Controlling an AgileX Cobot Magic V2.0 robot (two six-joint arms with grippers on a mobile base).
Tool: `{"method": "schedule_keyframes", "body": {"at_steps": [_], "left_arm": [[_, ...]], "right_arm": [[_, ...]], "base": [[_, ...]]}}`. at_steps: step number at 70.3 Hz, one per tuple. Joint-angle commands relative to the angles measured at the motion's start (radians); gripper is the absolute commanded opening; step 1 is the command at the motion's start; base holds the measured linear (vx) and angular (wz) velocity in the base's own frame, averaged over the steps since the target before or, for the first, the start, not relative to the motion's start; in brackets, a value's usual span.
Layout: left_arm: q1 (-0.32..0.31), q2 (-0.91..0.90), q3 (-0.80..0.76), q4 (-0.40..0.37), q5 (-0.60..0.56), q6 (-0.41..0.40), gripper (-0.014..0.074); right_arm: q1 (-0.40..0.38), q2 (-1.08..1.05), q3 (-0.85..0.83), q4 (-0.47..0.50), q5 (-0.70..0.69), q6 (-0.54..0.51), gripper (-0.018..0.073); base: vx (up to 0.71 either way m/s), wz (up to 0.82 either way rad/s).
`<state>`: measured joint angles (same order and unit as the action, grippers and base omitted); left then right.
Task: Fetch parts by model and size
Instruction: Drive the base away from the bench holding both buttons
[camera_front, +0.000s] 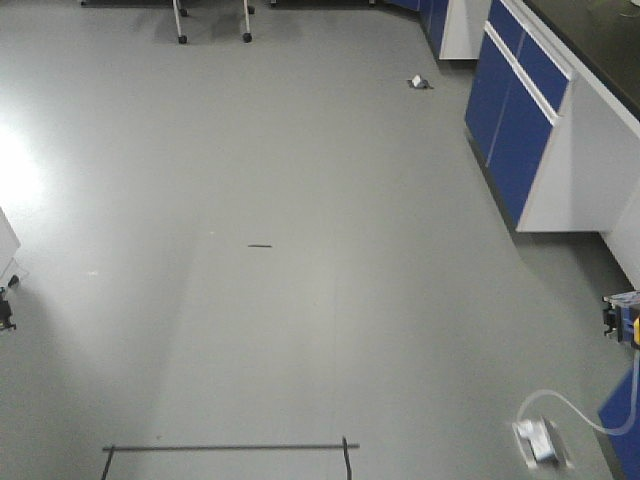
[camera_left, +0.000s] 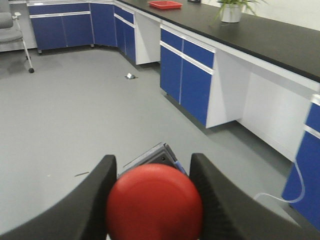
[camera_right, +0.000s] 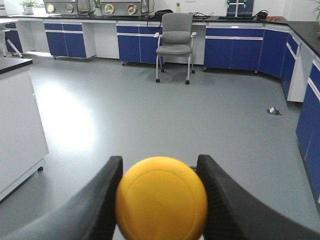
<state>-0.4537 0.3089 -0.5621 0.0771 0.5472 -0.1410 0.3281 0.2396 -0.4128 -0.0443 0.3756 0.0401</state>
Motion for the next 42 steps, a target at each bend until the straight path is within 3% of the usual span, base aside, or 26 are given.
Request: {"method": "schedule_keyframes", "body": {"at_steps": [1,42], "left_arm": [[-0.005,0.011,-0.025,0.0,-0.08,-0.004,-0.0007],[-0.005,0.011,-0.025,0.0,-0.079,-0.004,-0.0007]], "right_arm": [[-0.003,0.011,-0.027,-0.005,-0.081,-0.004,-0.0005],[-0.003,0.011,-0.027,-0.005,-0.081,-0.004,-0.0005]], "base": [[0.59,0.16],[0.62,0.06]]}}
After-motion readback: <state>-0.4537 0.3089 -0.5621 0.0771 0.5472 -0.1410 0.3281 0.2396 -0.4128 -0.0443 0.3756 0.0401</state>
